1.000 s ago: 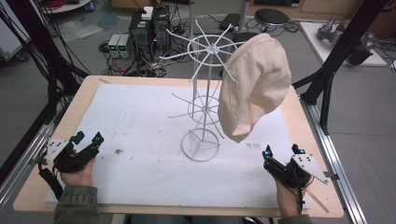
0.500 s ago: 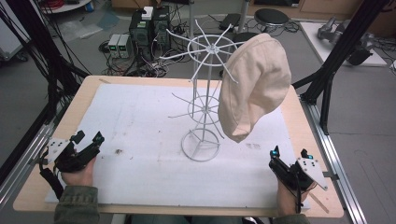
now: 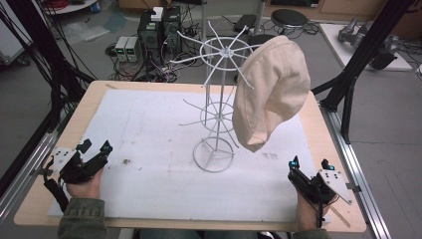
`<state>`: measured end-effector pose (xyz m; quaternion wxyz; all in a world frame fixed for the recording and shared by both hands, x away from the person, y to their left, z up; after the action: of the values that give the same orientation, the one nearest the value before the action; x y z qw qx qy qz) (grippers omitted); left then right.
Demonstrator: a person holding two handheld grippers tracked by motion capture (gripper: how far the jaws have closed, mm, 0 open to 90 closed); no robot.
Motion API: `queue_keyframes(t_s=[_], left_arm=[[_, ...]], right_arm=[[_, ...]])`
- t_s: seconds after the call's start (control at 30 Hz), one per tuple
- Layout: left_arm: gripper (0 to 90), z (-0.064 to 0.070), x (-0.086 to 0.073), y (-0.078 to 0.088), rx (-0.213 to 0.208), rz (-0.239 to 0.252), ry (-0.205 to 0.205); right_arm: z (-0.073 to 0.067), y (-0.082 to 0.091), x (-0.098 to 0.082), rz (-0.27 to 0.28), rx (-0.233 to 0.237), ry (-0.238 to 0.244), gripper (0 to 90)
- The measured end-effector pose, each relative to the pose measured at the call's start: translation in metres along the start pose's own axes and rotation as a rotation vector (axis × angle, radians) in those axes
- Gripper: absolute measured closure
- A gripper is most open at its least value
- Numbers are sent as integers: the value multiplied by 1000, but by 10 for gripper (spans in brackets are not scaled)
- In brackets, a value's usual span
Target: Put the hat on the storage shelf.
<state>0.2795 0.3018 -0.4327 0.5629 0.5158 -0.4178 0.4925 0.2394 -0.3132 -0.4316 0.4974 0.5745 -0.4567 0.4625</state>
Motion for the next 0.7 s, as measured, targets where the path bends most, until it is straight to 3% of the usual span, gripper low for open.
queue_keyframes(t_s=[0.37,0.7], left_arm=[[307,0,-1,-1,0,-6,-1],[307,0,-2,-3,-6,-19,-4]], right_arm=[[-5,-3,-1,-29,37,0,100],[-7,-5,-2,-59,93,29,100]])
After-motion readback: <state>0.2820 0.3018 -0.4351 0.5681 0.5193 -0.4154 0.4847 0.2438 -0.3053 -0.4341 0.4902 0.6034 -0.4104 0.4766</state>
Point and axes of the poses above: each handheld gripper's, and its own axes: y roughly backward along the jaws, x roughly out of its top, z roughly to its right, the point moved 1 cm from there along -y, roughly forward along the jaws, and after that the axes turned 10 degrees about x, right-handed, at the moved point
